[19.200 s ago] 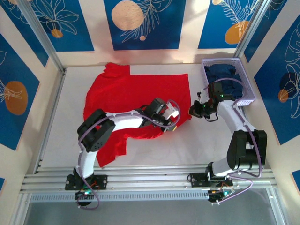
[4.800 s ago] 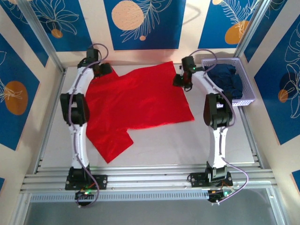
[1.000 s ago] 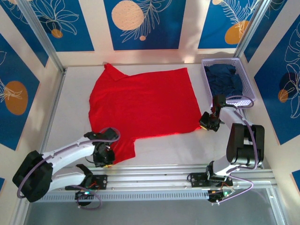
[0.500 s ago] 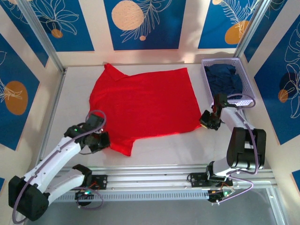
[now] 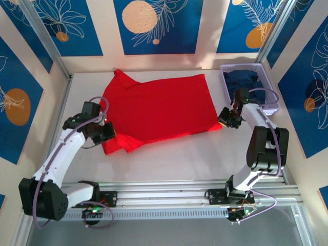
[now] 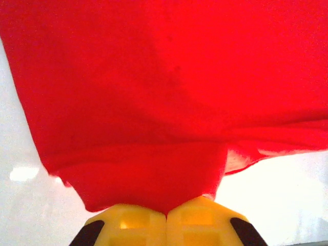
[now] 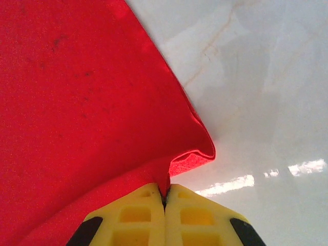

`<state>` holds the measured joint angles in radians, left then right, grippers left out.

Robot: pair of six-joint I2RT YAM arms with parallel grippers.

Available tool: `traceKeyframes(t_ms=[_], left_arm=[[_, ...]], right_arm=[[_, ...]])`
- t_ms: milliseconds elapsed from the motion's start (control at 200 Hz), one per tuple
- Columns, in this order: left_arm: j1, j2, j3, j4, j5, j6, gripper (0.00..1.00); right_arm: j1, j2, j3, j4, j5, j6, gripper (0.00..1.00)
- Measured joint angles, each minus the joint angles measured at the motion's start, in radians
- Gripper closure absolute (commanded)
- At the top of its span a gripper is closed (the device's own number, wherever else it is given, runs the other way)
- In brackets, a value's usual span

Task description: Fold the inside-out t-shirt

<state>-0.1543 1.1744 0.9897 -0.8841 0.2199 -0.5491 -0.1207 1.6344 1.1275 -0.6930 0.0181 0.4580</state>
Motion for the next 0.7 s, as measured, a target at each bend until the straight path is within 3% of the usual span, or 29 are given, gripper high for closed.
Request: traceKeyframes(t_ms=[700], left_arm=[[0.092,0.253,0.214,0.100,0.012,0.089,1.00]], right_arm=[[0.035,0.196,0.222,-0.022,0.016,-0.023,1.00]])
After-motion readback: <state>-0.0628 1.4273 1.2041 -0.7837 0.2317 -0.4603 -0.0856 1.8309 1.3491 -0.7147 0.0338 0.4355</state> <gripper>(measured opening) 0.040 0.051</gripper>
